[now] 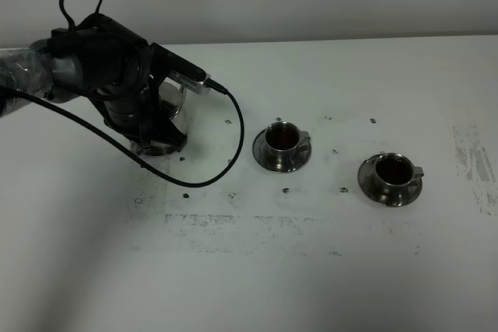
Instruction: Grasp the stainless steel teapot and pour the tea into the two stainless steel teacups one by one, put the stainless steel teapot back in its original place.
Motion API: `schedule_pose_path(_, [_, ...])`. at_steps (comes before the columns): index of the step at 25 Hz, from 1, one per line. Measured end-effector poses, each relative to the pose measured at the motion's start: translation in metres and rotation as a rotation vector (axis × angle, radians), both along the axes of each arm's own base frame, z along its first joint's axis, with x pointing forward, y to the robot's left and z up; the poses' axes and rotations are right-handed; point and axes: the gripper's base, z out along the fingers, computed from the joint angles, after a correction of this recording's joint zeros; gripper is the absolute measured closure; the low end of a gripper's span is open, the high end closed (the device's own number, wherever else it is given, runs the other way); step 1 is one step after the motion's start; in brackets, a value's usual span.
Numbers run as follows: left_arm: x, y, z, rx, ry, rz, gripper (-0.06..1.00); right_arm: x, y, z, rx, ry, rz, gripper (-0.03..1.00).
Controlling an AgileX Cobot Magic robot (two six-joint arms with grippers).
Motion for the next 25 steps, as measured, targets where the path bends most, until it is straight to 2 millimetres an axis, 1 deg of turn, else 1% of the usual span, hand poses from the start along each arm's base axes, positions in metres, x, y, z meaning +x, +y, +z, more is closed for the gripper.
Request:
schedule_pose_path(16, [0.0007, 0.0007, -0.0013, 0.012, -0.002, -0.007, 0.76, 0.0, 0.0, 0.0, 0.0, 0.0, 0.0, 0.73])
schedule_pose_path(18, [0.0009, 0.0009, -0.0012, 0.015, -0.004, -0.01, 0.72, 0.0, 0.0, 0.0, 0.0, 0.0, 0.0, 0.73])
schedule_pose_path(23, [0.0009, 0.0011, -0.0012, 0.017, -0.004, -0.01, 0.54, 0.0, 0.0, 0.0, 0.0, 0.0, 0.0, 0.73])
schedule_pose_path(25, [0.0002, 0.0015, -0.0013, 0.021, 0.004, -0.007, 0.49, 0.0, 0.0, 0.0, 0.0, 0.0, 0.0, 0.73])
